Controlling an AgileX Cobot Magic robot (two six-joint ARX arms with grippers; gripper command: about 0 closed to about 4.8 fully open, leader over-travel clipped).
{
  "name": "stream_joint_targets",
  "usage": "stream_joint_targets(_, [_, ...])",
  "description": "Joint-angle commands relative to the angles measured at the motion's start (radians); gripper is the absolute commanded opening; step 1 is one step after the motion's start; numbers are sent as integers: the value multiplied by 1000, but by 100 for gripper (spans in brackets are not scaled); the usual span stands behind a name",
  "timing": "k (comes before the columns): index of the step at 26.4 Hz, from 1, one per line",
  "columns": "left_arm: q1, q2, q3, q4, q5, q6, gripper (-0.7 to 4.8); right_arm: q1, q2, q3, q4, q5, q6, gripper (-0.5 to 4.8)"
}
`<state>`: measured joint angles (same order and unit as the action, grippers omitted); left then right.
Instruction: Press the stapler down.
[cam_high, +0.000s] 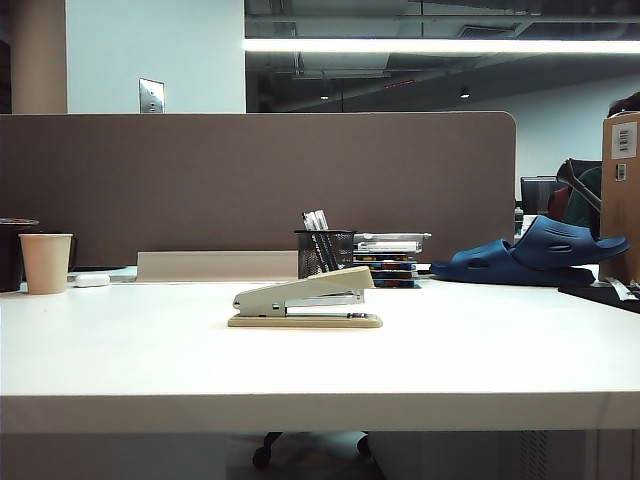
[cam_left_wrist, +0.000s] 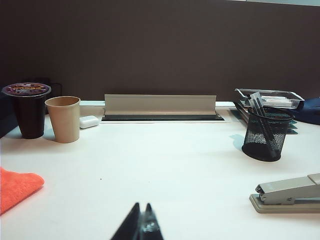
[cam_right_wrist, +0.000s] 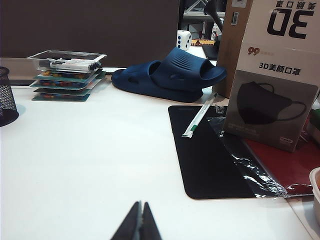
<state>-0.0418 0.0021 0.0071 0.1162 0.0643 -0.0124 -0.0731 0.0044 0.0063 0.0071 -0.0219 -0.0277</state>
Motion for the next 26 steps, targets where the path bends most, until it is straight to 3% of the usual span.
stream_joint_targets(1, [0, 0, 2, 13, 13, 3, -6, 0, -6, 6, 14, 1, -2, -9])
stream_joint_targets(15, [0, 0, 2, -85, 325, 2, -6, 0, -3, 62, -30, 1, 9, -9])
stream_joint_targets(19, [0, 0, 2, -138, 474, 2, -6, 0, -3, 135, -106, 0, 9, -9])
stream_joint_targets(26, [0, 0, 3, -191, 501, 0, -6, 0, 0, 230, -221, -23, 9, -9])
